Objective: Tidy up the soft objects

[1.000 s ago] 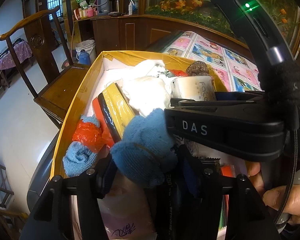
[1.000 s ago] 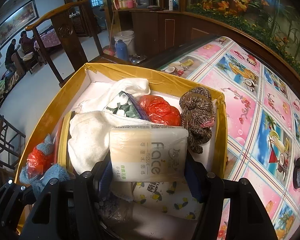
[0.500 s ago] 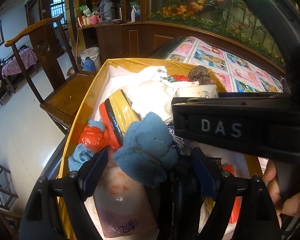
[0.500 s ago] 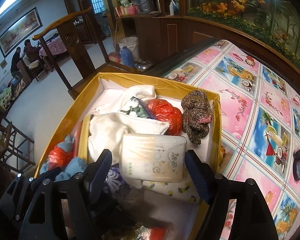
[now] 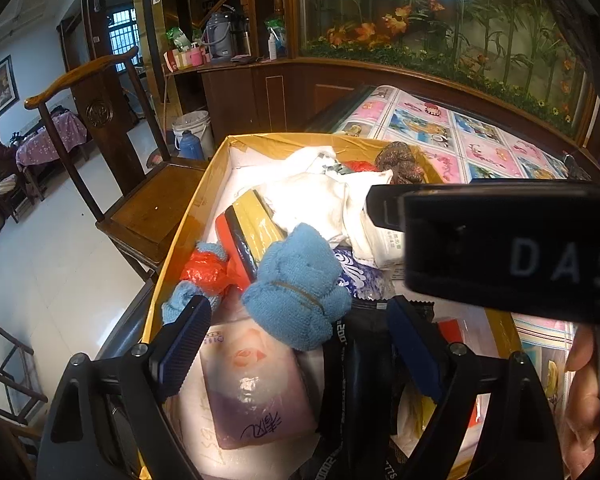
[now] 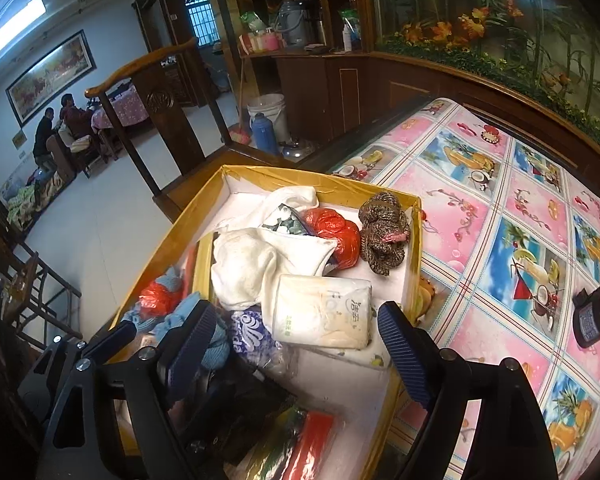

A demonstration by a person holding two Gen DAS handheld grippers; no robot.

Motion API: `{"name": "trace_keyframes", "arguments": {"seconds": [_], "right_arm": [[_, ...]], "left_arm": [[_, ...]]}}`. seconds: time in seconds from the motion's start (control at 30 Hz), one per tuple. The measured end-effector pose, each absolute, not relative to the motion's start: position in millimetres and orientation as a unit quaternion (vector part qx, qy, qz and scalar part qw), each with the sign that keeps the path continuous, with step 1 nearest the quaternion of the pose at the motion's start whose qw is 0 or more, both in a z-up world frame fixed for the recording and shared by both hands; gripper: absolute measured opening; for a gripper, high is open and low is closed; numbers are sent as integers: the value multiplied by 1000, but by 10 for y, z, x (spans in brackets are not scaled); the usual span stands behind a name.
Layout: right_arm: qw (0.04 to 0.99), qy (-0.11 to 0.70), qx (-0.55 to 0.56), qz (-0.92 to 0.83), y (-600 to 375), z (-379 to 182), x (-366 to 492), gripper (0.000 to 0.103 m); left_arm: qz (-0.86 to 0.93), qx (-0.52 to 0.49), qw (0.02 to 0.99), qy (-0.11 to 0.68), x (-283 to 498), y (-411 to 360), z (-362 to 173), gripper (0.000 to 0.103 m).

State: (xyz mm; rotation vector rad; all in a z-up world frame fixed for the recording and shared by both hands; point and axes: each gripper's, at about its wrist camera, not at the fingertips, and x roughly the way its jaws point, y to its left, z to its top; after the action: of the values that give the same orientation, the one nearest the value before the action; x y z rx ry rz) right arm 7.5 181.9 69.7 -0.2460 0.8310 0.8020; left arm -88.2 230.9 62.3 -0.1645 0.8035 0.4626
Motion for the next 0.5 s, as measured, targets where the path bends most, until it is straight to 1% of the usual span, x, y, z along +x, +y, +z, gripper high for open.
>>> {"name": "trace_keyframes", "arguments": {"seconds": [0.1,0.4,0.5], "right_arm": [[833,386,-109,382,1735,761,18,88],[840,368,-80,390,1362,917,-174,90],[841,366,-69,392,1207,921,-230,90]], "left_arm": [[227,-75,893,380,-927,2275,661,92],[238,-63,905,347,-1083,2126,811,93],[243,-57,910,332,-1143,2072,852,96]]}}
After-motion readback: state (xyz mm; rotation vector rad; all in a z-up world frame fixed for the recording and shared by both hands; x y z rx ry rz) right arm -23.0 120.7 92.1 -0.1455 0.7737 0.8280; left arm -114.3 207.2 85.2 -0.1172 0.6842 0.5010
